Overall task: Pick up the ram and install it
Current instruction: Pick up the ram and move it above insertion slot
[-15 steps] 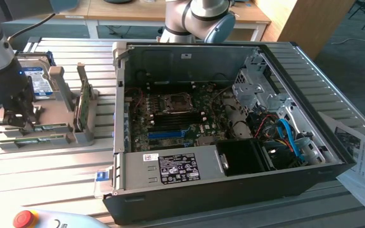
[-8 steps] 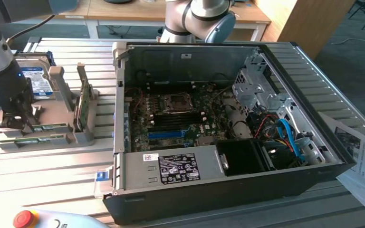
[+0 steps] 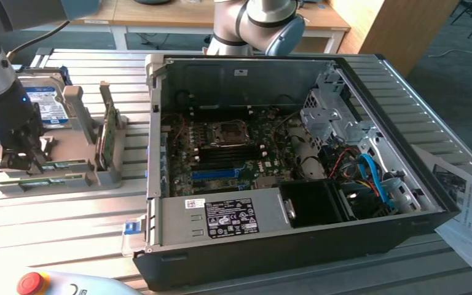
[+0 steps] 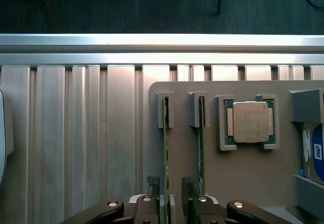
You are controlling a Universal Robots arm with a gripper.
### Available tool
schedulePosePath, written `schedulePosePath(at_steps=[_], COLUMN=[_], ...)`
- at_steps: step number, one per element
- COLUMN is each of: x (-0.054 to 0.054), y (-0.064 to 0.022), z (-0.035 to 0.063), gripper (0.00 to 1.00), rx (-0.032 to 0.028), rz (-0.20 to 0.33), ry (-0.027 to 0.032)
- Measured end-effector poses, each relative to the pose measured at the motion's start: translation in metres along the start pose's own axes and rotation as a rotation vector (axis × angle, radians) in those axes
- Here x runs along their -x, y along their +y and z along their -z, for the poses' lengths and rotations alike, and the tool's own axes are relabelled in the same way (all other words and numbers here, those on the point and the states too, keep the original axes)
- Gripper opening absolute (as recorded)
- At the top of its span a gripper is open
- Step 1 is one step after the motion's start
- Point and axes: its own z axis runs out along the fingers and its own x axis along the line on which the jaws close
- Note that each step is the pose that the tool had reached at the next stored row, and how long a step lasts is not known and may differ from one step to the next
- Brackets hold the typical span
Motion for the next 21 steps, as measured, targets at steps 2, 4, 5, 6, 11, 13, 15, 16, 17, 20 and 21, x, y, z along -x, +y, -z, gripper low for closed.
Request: schedulePosePath(at_steps=[2,4,5,6,11,13,15,16,17,20,21], x=[0.0,-0.0001,-0.0001,-0.0001,-0.0002,-0.0001,0.0,0.0,0.0,0.0,0.0001], y=[0.0,-0.0001,-0.0001,-0.0002,-0.0021,-0.0037,-0.0049,-0.0054,-0.0059,-0.008,-0.0086], z=[0.0,0.0,0.0,0.0,0.0001,0.0001,0.0002,0.0002,0.0002,0.0002,0.0003], gripper=[0.31,0.31,0.31,0.31,0.31,0.31,0.31,0.31,0.31,0.31,0.31], rx=[-0.0001,0.0,0.0,0.0,0.0,0.0,0.0,0.0001,0.0,-0.0001,0.0001], rz=[0.0,0.0,0.0,0.0,0.0,0.0,0.001,0.001,0.001,0.002,0.003], ry=[-0.0001,-0.0001,-0.0001,0.0,0.0,0.0,0.0,0.0,0.0,0.0,0.0001])
